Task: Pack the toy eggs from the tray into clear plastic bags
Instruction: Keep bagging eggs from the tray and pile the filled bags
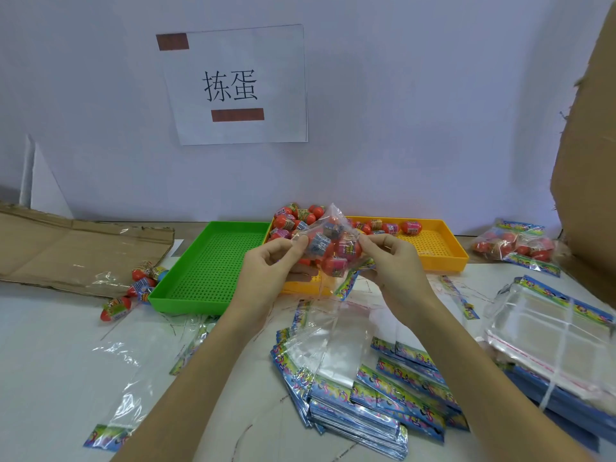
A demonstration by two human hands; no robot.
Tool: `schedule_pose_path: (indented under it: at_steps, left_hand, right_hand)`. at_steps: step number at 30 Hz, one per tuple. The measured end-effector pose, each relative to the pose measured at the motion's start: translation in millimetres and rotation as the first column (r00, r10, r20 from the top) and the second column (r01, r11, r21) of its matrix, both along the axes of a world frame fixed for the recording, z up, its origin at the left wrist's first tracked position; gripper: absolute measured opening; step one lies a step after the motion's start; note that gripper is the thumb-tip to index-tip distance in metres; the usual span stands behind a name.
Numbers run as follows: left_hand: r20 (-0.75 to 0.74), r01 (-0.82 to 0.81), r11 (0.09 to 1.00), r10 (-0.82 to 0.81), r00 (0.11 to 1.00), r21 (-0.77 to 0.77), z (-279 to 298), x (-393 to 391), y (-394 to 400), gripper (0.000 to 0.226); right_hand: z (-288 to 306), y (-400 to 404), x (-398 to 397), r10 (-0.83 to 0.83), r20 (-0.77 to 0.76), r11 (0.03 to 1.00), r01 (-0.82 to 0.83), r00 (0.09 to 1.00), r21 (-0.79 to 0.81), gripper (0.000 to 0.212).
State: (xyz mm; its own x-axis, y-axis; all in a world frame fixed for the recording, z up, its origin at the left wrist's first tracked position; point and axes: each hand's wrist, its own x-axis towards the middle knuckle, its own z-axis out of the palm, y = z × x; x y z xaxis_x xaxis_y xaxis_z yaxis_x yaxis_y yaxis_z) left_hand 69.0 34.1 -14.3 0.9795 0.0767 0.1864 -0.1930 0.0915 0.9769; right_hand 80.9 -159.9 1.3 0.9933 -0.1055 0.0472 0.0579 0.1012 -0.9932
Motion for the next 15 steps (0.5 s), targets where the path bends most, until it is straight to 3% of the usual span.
schedule_pose_path:
  at_steps: [5, 9, 15]
  left_hand:
    - [0.033, -0.137, 0.984, 0.141, 0.989, -0.114, -0.3, -0.2, -2.9, 0.027]
    - [0.036, -0.145, 0.968, 0.156, 0.987, -0.205, -0.3, 1.2, -1.0, 0.029]
    - [0.066, -0.185, 0.976, 0.193, 0.979, -0.115, 0.2, 0.0, 0.7, 0.03]
  right_hand:
    - [6.1, 5.8, -4.6, 0.272, -0.148, 0.931, -0.221, 0.951, 0.292, 0.047]
    - [1.6, 8.9, -8.5, 0.44, -0.196, 0.884, -0.385, 0.876, 0.265, 0.057]
    - [-2.9, 0.2, -7.1, 0.395, -0.095, 0.918, -0.396, 0.914, 0.006, 0.028]
